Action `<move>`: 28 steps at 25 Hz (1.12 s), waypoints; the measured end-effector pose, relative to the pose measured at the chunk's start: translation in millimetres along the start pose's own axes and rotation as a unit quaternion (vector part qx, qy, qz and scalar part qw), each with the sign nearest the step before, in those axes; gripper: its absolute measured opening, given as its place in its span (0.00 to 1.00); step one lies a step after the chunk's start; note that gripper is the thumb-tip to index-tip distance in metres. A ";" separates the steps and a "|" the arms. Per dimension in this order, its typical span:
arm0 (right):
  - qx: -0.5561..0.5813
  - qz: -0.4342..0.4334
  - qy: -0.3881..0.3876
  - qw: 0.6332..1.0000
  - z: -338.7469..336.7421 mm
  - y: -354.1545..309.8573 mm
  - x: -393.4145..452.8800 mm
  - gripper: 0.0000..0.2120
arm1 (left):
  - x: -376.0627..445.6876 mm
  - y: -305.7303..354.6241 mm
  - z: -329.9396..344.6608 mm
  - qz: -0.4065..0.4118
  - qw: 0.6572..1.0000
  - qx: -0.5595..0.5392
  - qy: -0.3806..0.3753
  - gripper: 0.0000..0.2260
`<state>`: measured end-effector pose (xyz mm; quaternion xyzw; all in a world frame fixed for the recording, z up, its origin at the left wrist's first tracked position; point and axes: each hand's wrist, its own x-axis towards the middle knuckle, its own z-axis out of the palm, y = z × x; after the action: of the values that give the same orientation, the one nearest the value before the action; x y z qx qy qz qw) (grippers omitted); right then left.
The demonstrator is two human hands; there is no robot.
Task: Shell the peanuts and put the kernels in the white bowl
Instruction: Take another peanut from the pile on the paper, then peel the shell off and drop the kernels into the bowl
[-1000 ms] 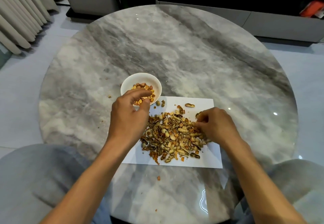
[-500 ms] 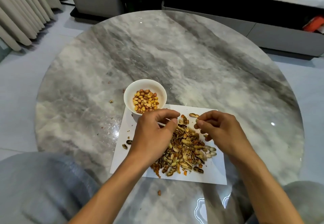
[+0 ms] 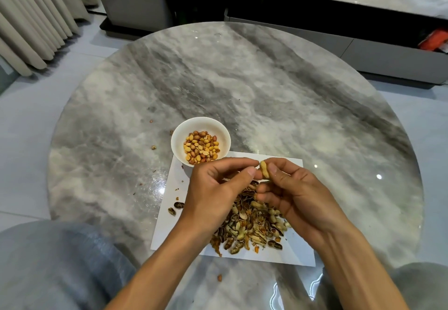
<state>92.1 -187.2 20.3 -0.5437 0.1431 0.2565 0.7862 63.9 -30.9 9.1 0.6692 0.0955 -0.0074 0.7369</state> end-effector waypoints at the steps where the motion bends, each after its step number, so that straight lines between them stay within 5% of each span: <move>1: -0.009 -0.007 0.003 1.000 1.8 1.8 -1.0 0.10 | -0.1 0.3 0.0 0.003 1.000 -0.005 0.001 0.07; 17: -0.128 -0.137 0.012 0.982 13.2 8.1 -9.1 0.09 | 3.7 1.9 -3.2 -0.032 0.997 -0.070 -0.001 0.07; 22: -0.071 -0.134 0.011 0.988 18.1 12.4 -9.0 0.09 | 2.5 3.0 -2.6 -0.070 0.985 -0.157 -0.032 0.10; 28: -0.095 -0.171 0.084 0.977 21.5 18.4 -8.2 0.06 | -5.3 5.3 10.8 -0.058 0.988 -0.144 0.016 0.09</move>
<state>73.8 -164.1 17.9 -0.6519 0.0887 0.0835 0.7485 60.8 -41.6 16.1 0.5493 0.1457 -0.0255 0.8224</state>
